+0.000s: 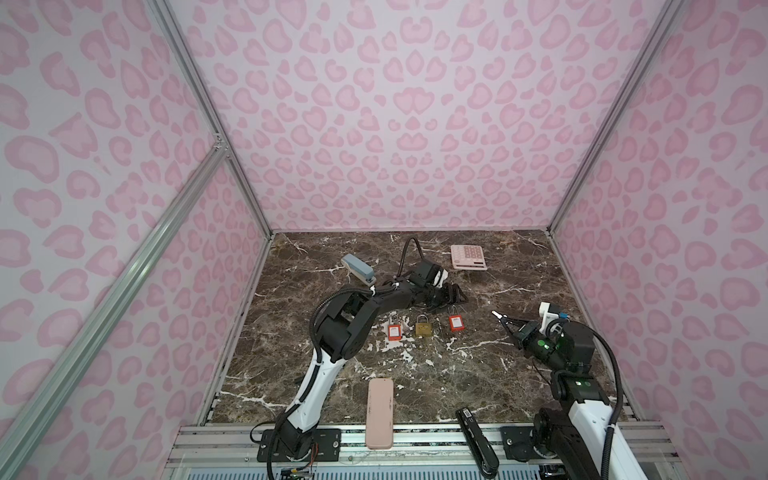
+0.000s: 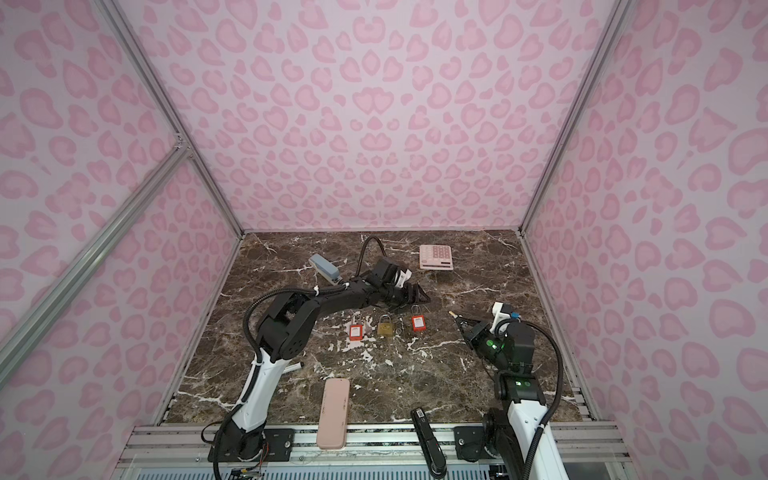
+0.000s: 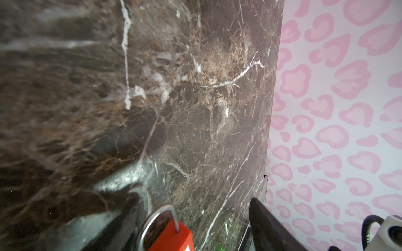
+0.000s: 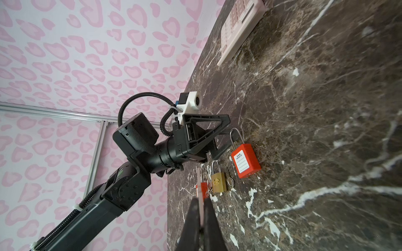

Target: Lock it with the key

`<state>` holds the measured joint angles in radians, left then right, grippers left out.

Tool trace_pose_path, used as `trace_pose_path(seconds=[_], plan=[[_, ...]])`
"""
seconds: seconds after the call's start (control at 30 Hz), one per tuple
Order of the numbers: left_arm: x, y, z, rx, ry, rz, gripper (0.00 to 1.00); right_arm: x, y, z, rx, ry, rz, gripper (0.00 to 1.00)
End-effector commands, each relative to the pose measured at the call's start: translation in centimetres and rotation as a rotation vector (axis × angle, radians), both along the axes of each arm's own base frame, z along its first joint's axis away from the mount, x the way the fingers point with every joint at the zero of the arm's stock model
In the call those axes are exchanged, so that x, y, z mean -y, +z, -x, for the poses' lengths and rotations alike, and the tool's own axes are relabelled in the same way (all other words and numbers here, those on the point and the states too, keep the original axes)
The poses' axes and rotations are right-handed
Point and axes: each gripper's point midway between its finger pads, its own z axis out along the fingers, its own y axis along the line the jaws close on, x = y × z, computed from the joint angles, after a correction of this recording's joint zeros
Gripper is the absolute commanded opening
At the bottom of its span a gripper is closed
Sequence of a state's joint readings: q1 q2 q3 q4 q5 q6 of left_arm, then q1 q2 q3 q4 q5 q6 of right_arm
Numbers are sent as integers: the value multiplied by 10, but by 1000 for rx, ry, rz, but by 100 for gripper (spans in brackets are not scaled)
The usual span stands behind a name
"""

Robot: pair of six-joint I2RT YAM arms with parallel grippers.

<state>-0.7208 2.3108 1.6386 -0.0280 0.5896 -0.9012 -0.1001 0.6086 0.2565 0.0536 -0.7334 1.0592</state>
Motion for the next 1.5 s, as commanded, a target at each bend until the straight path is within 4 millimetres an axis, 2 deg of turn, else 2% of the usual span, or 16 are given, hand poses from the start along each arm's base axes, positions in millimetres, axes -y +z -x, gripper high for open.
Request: trace_pose_path(seconds=[0.0, 0.23, 0.4, 0.53, 0.7, 0.83, 0.93, 1.2, 1.47], plan=[[-11, 3, -13, 70, 43, -66, 77, 1, -1, -1, -1, -6, 7, 0], [-25, 24, -28, 202, 68, -163, 78, 1, 1, -2, 1, -5, 10, 0], [-24, 30, -23, 238, 28, -210, 76, 3, 2, -3, 0, -11, 17, 0], [-21, 33, -13, 284, -10, -264, 70, 4, 1, -3, -4, -11, 31, 0], [-13, 36, -3, 328, -69, -318, 55, 6, 5, -4, 0, -12, 47, 0], [-6, 35, 4, 336, -101, -328, 47, 6, 5, -4, -1, -15, 46, 0], [-3, 31, 7, 327, -119, -338, 44, 6, 4, -4, -3, -15, 47, 0], [2, 18, 21, 290, -183, -378, 44, 7, 3, -4, -6, -19, 45, 0], [-2, 10, 25, 263, -189, -409, 44, 7, 0, -3, -15, -23, 39, 0]])
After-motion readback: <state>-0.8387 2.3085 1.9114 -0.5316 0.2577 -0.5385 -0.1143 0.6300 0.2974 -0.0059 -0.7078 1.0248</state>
